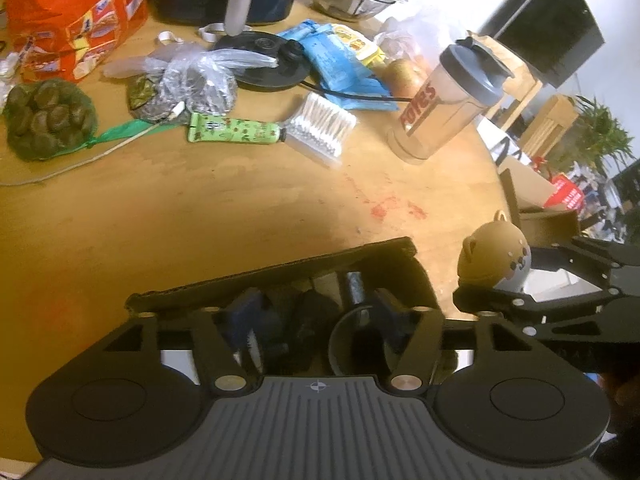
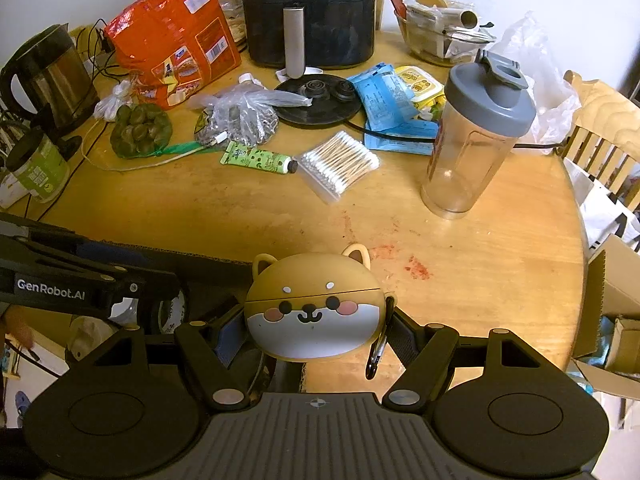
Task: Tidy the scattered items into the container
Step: 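Open the left tool to drop the clip in the box while the right tool lowers the case there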
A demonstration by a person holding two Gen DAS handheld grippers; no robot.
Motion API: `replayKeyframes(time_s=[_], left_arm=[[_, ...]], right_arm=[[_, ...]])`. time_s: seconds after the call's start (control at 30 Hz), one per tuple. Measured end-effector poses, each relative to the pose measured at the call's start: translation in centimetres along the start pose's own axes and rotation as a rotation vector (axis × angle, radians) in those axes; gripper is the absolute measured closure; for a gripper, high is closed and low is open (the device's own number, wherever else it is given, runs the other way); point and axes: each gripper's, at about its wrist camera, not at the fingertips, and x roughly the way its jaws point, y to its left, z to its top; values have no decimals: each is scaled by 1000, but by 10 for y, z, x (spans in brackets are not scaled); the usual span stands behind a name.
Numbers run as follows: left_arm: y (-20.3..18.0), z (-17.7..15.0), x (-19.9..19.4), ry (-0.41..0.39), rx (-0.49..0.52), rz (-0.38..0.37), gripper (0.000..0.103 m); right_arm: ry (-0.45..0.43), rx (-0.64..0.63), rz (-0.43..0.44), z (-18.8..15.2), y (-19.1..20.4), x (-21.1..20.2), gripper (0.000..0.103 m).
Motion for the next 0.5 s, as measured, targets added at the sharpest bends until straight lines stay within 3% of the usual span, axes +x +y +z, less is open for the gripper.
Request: replayKeyframes(time_s=[0.5], left_arm=[[22, -8, -20, -71, -114, 76, 30]], right_arm=[[22, -94, 68, 9, 23, 12, 27]])
